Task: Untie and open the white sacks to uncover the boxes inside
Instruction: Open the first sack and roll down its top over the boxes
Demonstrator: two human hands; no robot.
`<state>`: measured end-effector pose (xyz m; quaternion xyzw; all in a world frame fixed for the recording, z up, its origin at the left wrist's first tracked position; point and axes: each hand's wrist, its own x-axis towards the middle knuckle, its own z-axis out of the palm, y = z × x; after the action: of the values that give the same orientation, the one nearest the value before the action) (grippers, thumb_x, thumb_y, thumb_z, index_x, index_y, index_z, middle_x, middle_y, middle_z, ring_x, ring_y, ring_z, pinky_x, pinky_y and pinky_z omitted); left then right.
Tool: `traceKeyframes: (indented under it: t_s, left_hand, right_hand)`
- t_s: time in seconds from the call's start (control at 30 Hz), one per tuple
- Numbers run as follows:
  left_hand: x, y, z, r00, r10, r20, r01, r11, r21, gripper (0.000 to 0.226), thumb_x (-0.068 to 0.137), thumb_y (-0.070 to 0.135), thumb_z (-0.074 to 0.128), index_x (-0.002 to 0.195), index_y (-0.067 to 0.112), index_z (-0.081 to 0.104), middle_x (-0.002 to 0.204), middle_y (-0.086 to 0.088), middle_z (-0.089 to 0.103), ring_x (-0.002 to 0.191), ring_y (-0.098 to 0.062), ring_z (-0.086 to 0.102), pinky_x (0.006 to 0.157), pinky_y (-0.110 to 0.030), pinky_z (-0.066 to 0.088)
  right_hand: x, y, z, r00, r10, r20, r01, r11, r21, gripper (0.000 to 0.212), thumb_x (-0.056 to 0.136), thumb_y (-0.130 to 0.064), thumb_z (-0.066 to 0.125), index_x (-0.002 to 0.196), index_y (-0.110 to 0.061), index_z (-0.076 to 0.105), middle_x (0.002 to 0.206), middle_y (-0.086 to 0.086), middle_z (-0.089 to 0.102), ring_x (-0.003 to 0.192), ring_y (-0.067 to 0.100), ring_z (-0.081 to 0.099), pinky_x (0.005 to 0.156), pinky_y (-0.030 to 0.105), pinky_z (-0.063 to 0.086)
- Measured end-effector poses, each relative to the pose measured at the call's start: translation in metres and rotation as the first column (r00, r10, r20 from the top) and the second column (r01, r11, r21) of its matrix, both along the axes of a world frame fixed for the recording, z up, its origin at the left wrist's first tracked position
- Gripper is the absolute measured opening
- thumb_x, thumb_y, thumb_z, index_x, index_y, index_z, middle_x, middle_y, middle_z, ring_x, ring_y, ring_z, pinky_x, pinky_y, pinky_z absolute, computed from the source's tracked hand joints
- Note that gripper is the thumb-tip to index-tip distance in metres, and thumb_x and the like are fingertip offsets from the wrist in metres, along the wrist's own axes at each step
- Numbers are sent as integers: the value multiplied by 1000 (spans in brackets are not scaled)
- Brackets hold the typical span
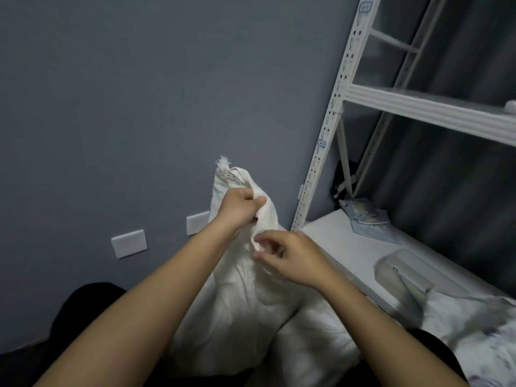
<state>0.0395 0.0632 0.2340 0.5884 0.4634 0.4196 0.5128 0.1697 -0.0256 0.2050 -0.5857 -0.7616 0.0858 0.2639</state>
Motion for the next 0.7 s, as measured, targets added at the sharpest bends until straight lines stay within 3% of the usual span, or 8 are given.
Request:
traceKeyframes:
  t_s: [0.1, 0.17, 0.23, 0.3, 0.37, 0.5, 0.6, 0.7]
  left_hand:
    - [-14, -9, -7, 952, -183, -244, 222, 965, 139, 36, 87, 10, 65, 60, 10, 42, 55, -2, 31, 52, -11, 29, 50, -25, 26]
    - [-23, -16, -7, 871, -282, -401, 364, 921, 142, 39, 85, 12, 68, 57, 11, 41, 53, 1, 33, 50, -8, 29, 49, -22, 24]
    - [-33, -19, -7, 783, -318, -534, 441, 890, 117, 47, 82, 15, 72, 50, 14, 37, 46, 10, 31, 44, -4, 27, 46, -19, 22]
    - [-42, -20, -8, 677, -323, -661, 480, 875, 64, 38, 78, 20, 75, 52, 9, 50, 50, 8, 39, 50, -7, 34, 52, -22, 27]
    - [-51, -21, -9, 555, -306, -773, 490, 872, 7, 21, 77, 23, 76, 70, 6, 65, 61, 2, 51, 61, -15, 47, 61, -28, 34]
    - [-60, -26, -10, 486, -192, -853, 424, 905, 38, 18, 89, 24, 61, 105, 16, 62, 94, 2, 60, 96, -22, 60, 76, -28, 43]
    - [-43, -41, -17, 746, -174, -643, 296, 951, 85, 15, 99, 27, 42, 104, 16, 52, 105, -3, 58, 95, -19, 54, 75, -26, 38]
    - [-37, -42, -22, 908, 41, -417, 37, 984, 177, 27, 100, 15, 38, 75, 18, 48, 90, -12, 59, 89, -30, 54, 68, -26, 32]
  right_hand:
    - [14, 3, 21, 999, 31, 15, -34, 932, 361, 29, 82, -22, 46, 103, -20, 66, 100, -6, 66, 92, 10, 57, 80, 39, 52]
    - [21, 17, 38, 937, 46, 345, -184, 907, 380, 53, 73, -14, 41, 123, -21, 58, 135, -1, 52, 126, 22, 43, 105, 41, 37]
    - [22, 36, 46, 711, 74, 699, -327, 915, 236, 53, 68, -9, 52, 116, -26, 63, 148, 2, 41, 141, 32, 26, 112, 46, 18]
    - [17, 52, 44, 467, 115, 877, -399, 912, 92, 28, 63, -9, 65, 85, -24, 72, 128, 4, 61, 136, 37, 37, 113, 52, 19]
    - [6, 53, 46, 356, 204, 912, -397, 916, -50, 13, 64, -9, 64, 64, -21, 66, 85, 3, 68, 106, 36, 60, 102, 52, 37]
    - [-9, 50, 42, 698, 223, 681, -76, 968, -238, 19, 83, -21, 58, 66, -18, 48, 71, -1, 53, 73, 22, 51, 71, 31, 43]
    - [-16, 53, 40, 844, 179, 506, -19, 952, -305, 18, 84, -23, 59, 71, -13, 54, 73, 5, 59, 72, 24, 53, 59, 30, 40]
    - [-13, 49, 45, 908, 186, 376, -77, 955, -287, 24, 81, -22, 62, 64, -25, 44, 63, -7, 50, 63, 13, 47, 60, 23, 39]
